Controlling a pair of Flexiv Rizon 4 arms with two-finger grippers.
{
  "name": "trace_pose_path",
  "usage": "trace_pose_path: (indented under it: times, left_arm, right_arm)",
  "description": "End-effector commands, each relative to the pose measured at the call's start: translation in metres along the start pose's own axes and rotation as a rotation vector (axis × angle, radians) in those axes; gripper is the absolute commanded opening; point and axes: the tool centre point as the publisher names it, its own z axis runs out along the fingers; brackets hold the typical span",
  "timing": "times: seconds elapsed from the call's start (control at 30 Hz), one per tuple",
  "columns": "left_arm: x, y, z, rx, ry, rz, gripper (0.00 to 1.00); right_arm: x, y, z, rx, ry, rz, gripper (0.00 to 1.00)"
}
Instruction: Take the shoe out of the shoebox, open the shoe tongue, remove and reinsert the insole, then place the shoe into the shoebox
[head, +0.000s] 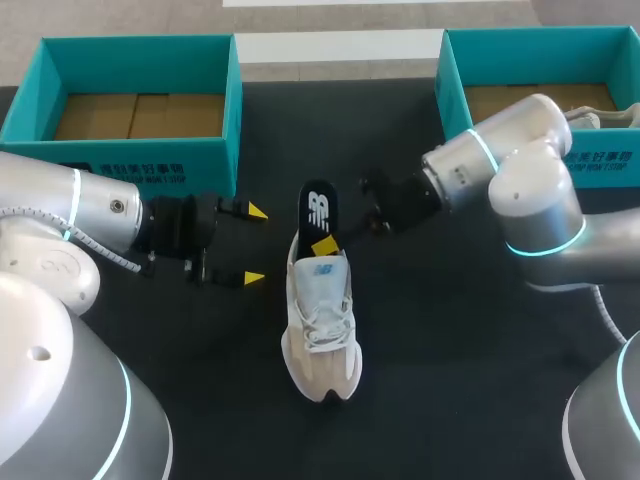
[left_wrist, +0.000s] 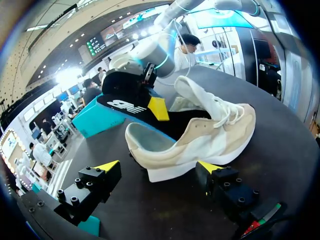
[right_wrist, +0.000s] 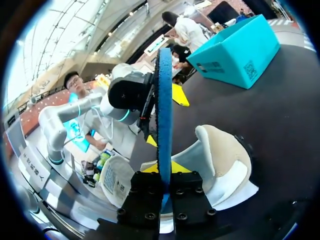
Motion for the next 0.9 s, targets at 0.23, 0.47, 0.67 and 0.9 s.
trace_pose_path:
  times: [0.23, 0.47, 0.67, 0.9]
  left_arm:
    - [0.000, 0.000, 0.000, -0.003, 0.002, 0.000, 1.00]
    - [0.000, 0.000, 0.000, -0.003, 0.002, 0.000, 1.00]
    - [0.000, 0.000, 0.000, -0.003, 0.002, 0.000, 1.00]
    - [0.000, 0.000, 0.000, -0.003, 0.002, 0.000, 1.00]
  right_arm:
    - [0.010, -0.022, 0.019, -0.004, 0.029, 0.067, 0.00]
    - [0.020, -0.041, 0.035, 0.008, 0.059, 0.123, 0.00]
    - [0.018, -0.035, 0.029, 0.009, 0.042, 0.111, 0.07]
    - [0.015, -0.025, 0.016, 0.025, 0.007, 0.083, 0.23]
